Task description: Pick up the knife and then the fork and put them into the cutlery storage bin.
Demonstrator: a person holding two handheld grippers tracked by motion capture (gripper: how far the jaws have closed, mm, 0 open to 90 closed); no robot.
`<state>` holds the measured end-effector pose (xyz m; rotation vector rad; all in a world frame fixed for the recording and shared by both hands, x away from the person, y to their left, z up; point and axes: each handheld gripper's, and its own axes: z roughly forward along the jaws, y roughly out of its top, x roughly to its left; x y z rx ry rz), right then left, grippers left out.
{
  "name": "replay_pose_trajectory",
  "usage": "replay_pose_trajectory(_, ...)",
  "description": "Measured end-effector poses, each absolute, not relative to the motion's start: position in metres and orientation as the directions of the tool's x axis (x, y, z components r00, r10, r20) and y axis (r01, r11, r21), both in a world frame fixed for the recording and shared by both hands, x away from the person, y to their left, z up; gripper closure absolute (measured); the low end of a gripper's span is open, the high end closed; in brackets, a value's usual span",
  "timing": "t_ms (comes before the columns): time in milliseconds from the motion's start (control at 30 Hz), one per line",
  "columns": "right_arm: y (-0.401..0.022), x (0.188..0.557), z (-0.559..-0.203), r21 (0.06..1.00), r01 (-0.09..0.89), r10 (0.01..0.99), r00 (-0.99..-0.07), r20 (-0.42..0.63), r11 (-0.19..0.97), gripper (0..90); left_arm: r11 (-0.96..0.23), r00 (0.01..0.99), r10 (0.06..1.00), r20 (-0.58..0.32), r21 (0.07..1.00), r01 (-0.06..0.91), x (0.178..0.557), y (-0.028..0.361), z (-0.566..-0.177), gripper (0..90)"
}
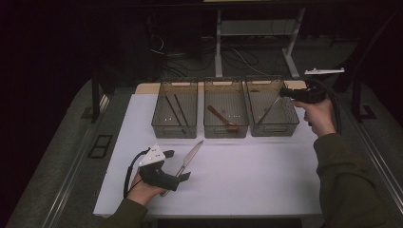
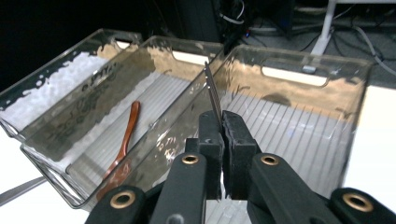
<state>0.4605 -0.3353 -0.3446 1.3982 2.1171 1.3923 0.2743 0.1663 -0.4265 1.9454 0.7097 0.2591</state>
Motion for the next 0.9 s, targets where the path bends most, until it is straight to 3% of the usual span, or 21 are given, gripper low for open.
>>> replay_pose_trajectory(400,-0.332,0.473,-0.37,0.76,0.644,0.818,-0.485,0.31,0.094,83.7,-0.355,0.822,0.558,-0.114,0.863,0.361,0.273,0.16,-0.429,0.0)
replay_pose_trajectory(700,-0.339,0.479,-0.382,0.729,0.67,0.876,-0.426,0.224,0.14,78.1,-0.371,0.828,0.55,-0.111,0.856,0.361,0.272,0.156,-0.431,0.0)
replay_pose_trajectory(900,-0.343,0.475,-0.385,0.736,0.659,0.895,-0.41,0.177,0.156,66.5,-0.371,0.828,0.549,-0.112,0.856,0.361,0.272,0.156,-0.431,0.0)
